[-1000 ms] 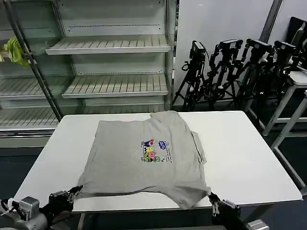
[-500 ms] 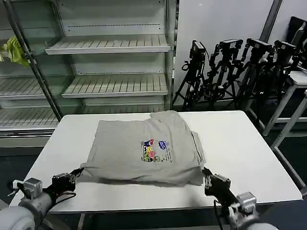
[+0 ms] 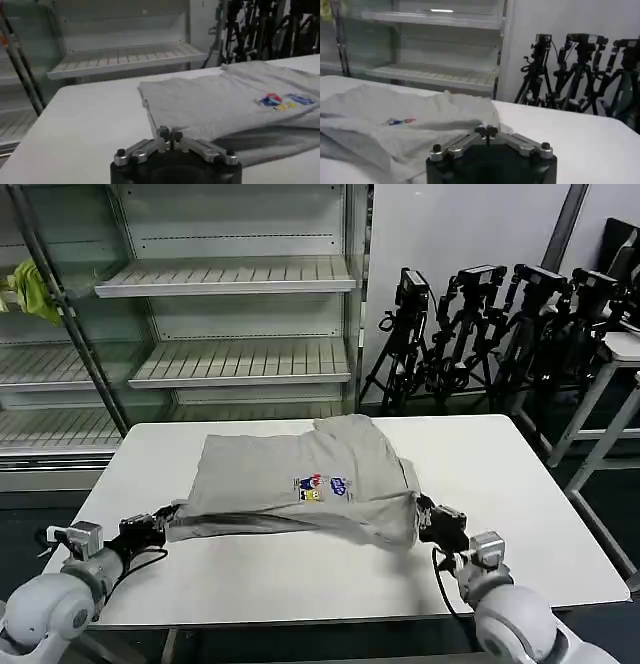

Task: Fold and organize the clothes.

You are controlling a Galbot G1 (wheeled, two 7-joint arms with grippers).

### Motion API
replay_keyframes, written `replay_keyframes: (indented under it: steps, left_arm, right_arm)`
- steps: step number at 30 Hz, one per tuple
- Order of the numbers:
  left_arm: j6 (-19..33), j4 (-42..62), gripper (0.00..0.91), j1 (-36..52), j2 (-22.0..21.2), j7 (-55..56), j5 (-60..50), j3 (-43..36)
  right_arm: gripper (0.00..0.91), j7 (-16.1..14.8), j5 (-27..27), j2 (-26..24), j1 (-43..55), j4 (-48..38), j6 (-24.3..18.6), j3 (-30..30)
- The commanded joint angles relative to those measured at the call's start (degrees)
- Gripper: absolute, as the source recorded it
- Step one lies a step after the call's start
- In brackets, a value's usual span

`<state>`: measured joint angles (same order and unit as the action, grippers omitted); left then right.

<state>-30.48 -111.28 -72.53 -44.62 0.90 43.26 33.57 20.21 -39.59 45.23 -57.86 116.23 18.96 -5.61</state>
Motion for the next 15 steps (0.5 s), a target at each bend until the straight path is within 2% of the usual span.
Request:
replay_keyframes:
  steps: [1,15]
  left_arm:
    - [0.0,2.8,0.050,6.0,0.0,0.0,-0.3,-3.4]
    - [1.0,6.7,0.050,9.6,-0.4,-0.7,-1.7,-7.0]
  right_arm:
    - [0.000,-0.8,0.1,0.4,6.1,-4.3,-0.3,2.0]
    - [0.000,-2.8,0.9,2.3,16.6,-10.7,0.1,10.8]
